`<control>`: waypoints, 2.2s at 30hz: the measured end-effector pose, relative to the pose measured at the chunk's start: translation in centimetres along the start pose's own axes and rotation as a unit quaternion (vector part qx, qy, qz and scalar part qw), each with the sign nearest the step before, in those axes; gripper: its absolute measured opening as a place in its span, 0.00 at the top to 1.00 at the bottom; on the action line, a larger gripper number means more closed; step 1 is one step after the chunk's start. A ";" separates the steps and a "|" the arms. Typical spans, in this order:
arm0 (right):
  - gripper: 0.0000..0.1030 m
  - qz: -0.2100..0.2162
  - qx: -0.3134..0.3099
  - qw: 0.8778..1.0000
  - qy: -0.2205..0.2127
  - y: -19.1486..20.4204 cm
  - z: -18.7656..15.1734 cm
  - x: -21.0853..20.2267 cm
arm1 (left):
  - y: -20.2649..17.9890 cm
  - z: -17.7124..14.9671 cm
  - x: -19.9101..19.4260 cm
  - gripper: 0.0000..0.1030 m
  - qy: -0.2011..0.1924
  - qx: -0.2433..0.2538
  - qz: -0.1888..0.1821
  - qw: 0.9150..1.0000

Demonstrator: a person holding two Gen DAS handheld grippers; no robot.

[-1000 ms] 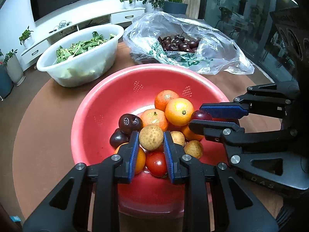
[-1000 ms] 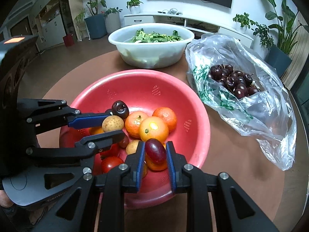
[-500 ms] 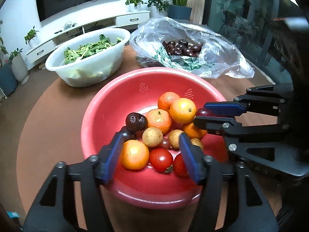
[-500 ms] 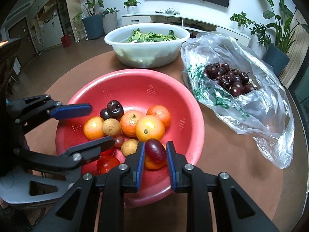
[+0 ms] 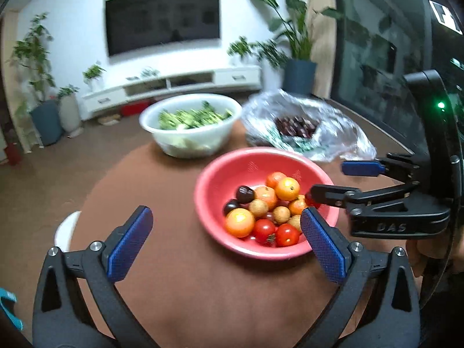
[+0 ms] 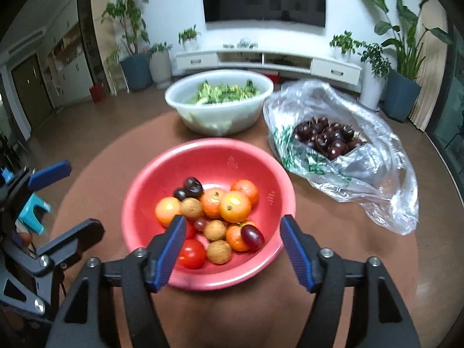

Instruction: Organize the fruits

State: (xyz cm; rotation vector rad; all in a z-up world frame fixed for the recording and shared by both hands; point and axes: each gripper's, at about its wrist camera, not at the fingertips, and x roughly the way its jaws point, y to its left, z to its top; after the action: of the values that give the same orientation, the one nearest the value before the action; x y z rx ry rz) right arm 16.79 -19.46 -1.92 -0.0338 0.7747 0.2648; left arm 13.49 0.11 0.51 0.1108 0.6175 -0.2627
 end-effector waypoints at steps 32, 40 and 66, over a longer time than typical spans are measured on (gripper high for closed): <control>0.00 -0.101 0.060 0.992 -0.043 2.3 -10.9 -11.1 | -2.4 -8.7 -7.8 0.00 0.053 -0.078 0.135 0.986; 0.00 -0.103 0.058 0.992 -0.036 2.3 -11.0 -10.6 | -2.2 -9.1 -6.1 0.00 0.081 -0.084 0.128 0.985; 0.00 -0.106 0.066 0.992 -0.029 2.3 -11.2 -10.1 | -2.0 -10.0 -5.0 0.00 0.104 -0.092 0.113 0.984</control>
State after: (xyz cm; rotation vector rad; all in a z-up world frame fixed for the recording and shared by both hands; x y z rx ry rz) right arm 1.64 -20.96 -2.77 0.0158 0.7232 0.0135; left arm 3.48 0.99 -4.71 0.0304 0.8260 0.0273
